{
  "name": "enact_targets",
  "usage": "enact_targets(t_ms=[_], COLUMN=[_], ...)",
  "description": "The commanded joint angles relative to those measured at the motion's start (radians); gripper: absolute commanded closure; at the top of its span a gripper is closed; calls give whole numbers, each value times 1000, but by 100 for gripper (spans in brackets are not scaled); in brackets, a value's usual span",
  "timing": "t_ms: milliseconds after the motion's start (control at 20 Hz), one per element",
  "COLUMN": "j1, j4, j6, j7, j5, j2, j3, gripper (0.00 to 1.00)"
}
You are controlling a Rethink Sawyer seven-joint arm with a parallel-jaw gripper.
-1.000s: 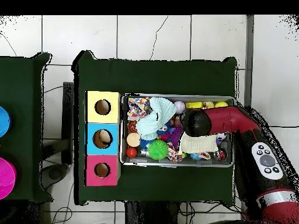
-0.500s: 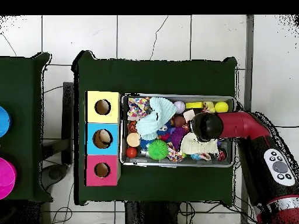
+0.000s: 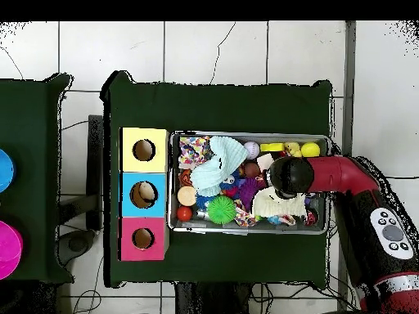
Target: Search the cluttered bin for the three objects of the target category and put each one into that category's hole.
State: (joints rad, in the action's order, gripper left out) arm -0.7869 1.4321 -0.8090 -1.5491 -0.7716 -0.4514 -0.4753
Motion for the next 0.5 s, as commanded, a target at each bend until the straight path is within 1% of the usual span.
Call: enact_targets(t_ms=[50,100,500], j1=[15,20,36], j4=[25,23,24], j6=[-165,-165,-149], j7=[300,293,269], j5=[-14,-15,-35], j2=[122,120,108], j3=[-12,-7,12], gripper=[0,100,100])
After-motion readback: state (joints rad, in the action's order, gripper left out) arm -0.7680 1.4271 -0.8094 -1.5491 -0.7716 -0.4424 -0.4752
